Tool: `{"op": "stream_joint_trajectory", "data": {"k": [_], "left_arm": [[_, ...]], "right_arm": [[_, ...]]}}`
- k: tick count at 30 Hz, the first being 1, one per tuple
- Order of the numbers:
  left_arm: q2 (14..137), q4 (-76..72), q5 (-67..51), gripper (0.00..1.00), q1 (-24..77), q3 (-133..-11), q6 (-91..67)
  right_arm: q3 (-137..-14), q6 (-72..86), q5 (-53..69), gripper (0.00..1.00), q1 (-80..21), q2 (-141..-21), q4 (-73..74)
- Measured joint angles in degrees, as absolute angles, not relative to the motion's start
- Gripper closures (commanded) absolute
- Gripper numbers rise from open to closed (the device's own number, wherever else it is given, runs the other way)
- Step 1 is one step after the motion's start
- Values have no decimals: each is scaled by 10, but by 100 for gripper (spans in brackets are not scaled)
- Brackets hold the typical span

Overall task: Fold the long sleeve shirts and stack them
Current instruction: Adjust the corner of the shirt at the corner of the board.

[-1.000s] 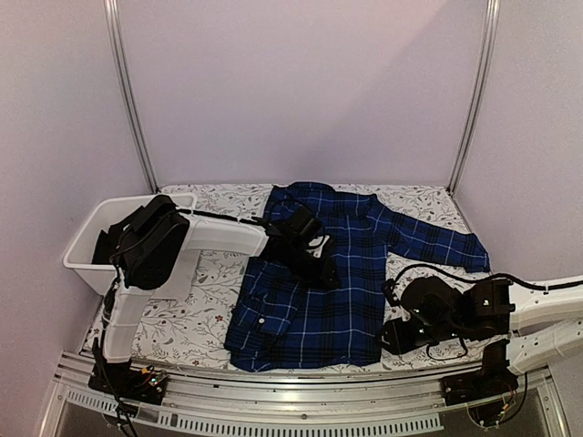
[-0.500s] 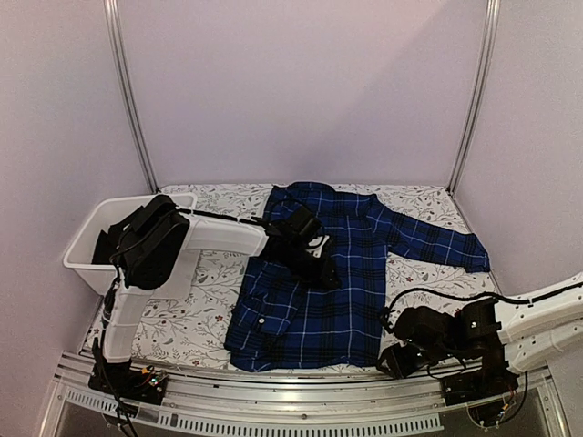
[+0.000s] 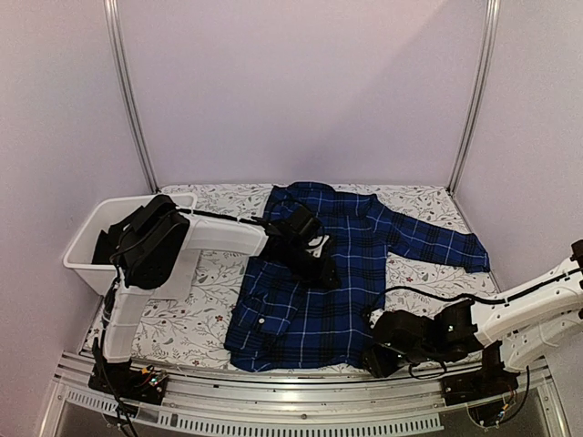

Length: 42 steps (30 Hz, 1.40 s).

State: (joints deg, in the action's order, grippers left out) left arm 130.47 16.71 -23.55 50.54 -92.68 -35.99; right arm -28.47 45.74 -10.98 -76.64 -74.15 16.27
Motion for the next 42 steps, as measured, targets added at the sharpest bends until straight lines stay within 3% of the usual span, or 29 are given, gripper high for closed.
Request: {"op": "stream_joint_trajectory", "data": {"k": [4, 7, 20, 27, 33, 42], "left_arm": [[1305, 167, -236, 55, 505, -927, -360], [1305, 166, -236, 55, 505, -926, -360], [1302, 155, -235, 54, 505, -919, -356], [1255, 157, -200, 53, 500, -870, -360], [1179, 152, -185, 55, 483, -821, -364], [1179, 140, -214, 64, 497, -822, -353]], "right_arm": [[-293, 459, -119, 91, -769, -755, 168], [-312, 460, -123, 100, -769, -762, 187], [-530, 416, -140, 100, -714, -773, 298], [-611, 354, -129, 100, -625, -901, 296], [-623, 334, -112, 100, -596, -957, 292], [-611, 343, -63, 99, -596, -910, 349]]}}
